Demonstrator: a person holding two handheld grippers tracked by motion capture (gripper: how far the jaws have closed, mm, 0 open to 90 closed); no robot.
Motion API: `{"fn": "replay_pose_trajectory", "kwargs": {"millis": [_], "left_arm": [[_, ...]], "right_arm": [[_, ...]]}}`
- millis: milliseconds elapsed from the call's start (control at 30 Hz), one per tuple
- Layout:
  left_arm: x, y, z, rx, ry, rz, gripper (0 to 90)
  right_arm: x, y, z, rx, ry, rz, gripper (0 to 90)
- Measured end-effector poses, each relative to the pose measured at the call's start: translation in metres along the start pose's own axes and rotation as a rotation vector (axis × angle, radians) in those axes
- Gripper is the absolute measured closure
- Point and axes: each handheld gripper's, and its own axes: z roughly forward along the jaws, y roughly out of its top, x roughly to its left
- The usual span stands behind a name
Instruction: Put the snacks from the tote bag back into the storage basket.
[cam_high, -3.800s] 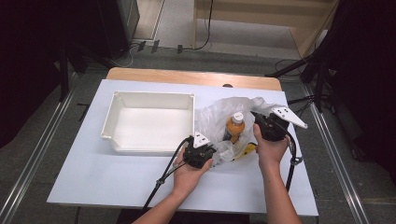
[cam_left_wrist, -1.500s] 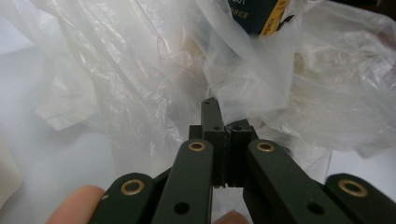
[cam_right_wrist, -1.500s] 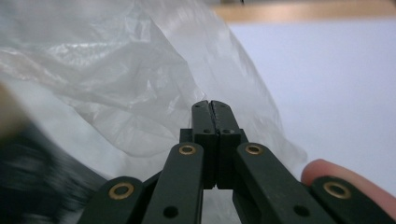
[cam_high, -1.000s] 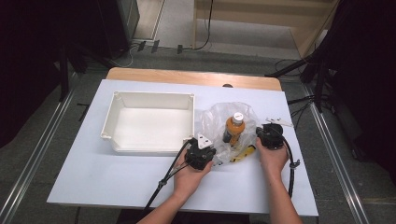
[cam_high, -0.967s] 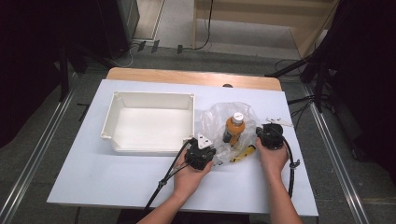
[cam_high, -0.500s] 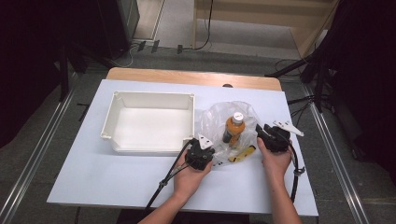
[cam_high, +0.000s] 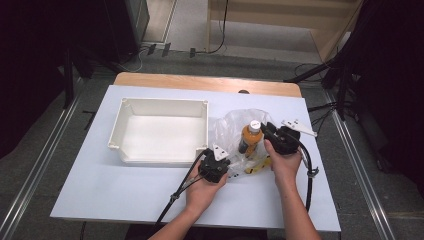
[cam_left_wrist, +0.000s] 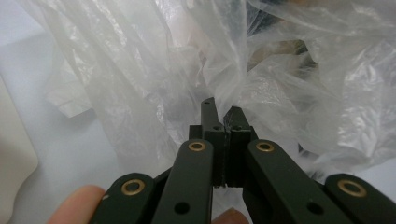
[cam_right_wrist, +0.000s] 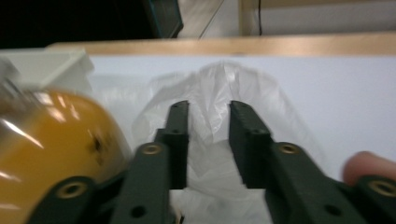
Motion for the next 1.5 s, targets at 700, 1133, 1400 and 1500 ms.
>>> {"fn": "replay_pose_trajectory", "kwargs": {"millis": [700,1133,1400,1500], "left_arm": [[0.002,-0.001,-0.026,-0.180,-0.057,-0.021,67.8],[-0.005,0.024,-0.037,-0.310,-0.171,-0.058,40.4],[-0.004,0.012,0.010,-0.039,-0.055,-0.025,81.9],[-0.007,0.011,0.013,-0.003,-0.013,-0.010,89.2]], "right_arm": [[-0.006,-0.040,0.025,0.268,-0.113,-0.073,90.0],[-0.002,-0.042,0.025,0.257,-0.126,-0.103,90.0],[-0.001,-0.043,0.024,0.255,-0.124,-0.114,90.0],[-0.001,-0.043,0.024,0.254,-0.123,-0.113,90.0]]}}
